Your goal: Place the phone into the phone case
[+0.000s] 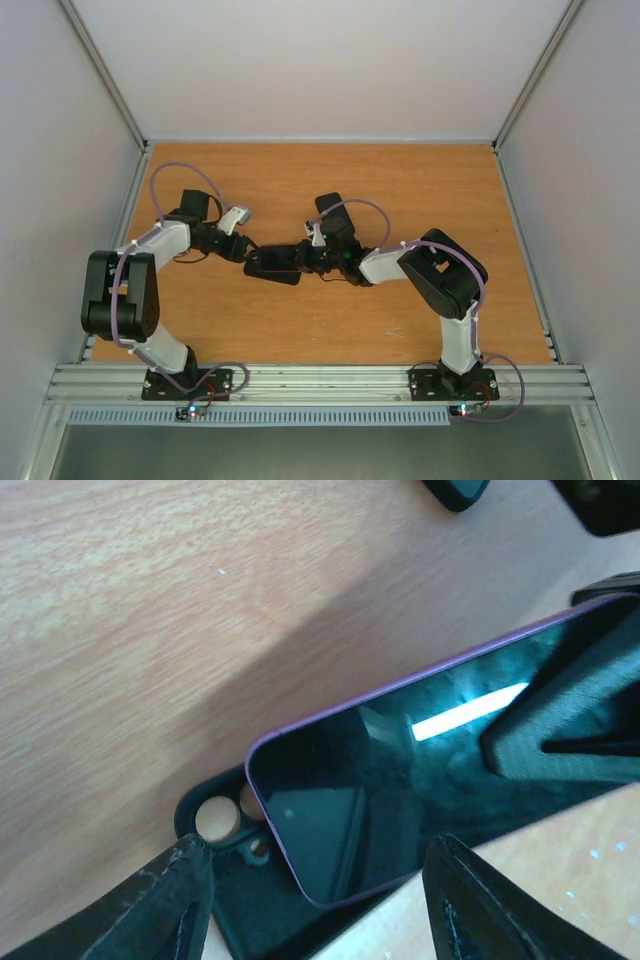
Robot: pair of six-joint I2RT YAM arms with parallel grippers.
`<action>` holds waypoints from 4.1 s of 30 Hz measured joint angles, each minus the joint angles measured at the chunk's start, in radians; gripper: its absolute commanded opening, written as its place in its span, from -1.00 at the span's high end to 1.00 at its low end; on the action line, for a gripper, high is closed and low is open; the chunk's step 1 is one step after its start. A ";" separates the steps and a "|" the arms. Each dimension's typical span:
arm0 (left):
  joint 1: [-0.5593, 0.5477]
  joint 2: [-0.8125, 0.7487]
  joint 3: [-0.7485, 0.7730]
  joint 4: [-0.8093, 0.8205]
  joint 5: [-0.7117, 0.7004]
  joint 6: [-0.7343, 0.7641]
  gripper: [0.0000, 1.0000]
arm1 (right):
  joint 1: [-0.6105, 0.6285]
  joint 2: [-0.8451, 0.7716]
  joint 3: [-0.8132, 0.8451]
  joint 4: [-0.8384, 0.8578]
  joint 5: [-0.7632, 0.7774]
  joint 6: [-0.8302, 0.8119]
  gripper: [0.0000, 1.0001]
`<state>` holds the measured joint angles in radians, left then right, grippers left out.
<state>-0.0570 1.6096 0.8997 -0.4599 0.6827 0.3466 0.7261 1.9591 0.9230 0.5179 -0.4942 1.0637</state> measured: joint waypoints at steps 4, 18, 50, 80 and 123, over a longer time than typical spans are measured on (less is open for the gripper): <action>0.054 0.000 0.039 -0.121 0.055 0.096 -0.17 | 0.000 0.019 0.000 0.016 -0.002 0.002 0.98; 0.118 0.271 0.228 -0.455 0.131 0.335 -0.09 | 0.000 0.030 -0.016 0.057 -0.018 0.006 0.98; 0.021 0.386 0.333 -0.587 0.051 0.384 -0.10 | 0.006 0.049 -0.013 0.079 -0.034 0.071 0.98; 0.010 0.333 0.245 -0.500 0.087 0.379 -0.08 | -0.025 0.058 0.040 -0.026 -0.102 -0.005 0.98; -0.003 0.323 0.214 -0.441 0.117 0.313 0.07 | -0.101 0.157 0.333 -0.499 -0.342 -0.165 0.98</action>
<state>-0.0601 1.9324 1.1141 -0.9009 0.8001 0.6594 0.6254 2.1159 1.2560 0.0189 -0.8360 0.8989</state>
